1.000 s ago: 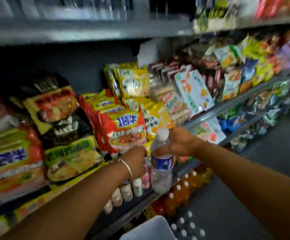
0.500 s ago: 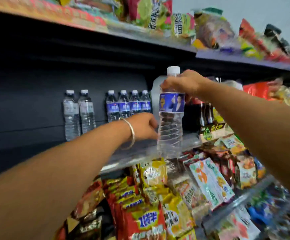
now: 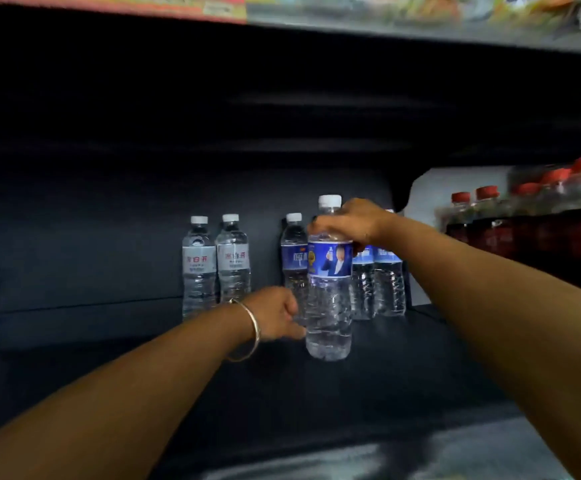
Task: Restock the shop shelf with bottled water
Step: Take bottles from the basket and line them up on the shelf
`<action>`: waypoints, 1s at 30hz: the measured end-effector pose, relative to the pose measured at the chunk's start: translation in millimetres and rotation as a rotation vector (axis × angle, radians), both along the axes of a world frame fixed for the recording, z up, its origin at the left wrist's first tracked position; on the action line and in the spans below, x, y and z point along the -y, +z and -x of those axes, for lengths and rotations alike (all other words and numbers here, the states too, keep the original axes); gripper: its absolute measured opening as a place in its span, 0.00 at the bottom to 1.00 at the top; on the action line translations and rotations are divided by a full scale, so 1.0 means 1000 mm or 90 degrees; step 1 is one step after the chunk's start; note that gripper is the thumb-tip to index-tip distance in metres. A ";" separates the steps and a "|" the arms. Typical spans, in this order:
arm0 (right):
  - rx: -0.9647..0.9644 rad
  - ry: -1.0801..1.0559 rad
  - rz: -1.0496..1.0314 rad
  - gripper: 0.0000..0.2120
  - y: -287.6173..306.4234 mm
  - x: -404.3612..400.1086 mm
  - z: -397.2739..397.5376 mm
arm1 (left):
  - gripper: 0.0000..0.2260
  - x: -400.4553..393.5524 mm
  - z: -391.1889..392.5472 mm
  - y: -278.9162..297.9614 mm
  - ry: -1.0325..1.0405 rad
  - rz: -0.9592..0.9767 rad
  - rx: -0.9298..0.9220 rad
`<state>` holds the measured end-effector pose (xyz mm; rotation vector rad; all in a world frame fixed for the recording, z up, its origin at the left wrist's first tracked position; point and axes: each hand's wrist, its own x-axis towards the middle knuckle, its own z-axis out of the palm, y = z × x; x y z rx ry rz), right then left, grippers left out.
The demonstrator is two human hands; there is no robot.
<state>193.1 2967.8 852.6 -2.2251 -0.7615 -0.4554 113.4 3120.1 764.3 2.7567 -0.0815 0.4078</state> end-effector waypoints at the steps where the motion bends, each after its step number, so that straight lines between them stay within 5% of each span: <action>1: -0.006 0.009 0.004 0.25 -0.001 -0.007 -0.013 | 0.14 -0.004 -0.007 -0.002 0.015 0.000 -0.006; 18: -0.044 0.183 -0.025 0.18 -0.007 -0.040 -0.082 | 0.13 -0.015 -0.065 -0.012 0.150 0.013 -0.040; 22: -0.091 0.237 -0.058 0.21 -0.008 -0.035 -0.087 | 0.10 -0.011 -0.066 -0.010 0.117 0.101 -0.018; 30: -0.209 0.329 -0.158 0.13 -0.008 -0.028 -0.091 | 0.20 0.002 -0.084 -0.019 0.106 0.339 0.034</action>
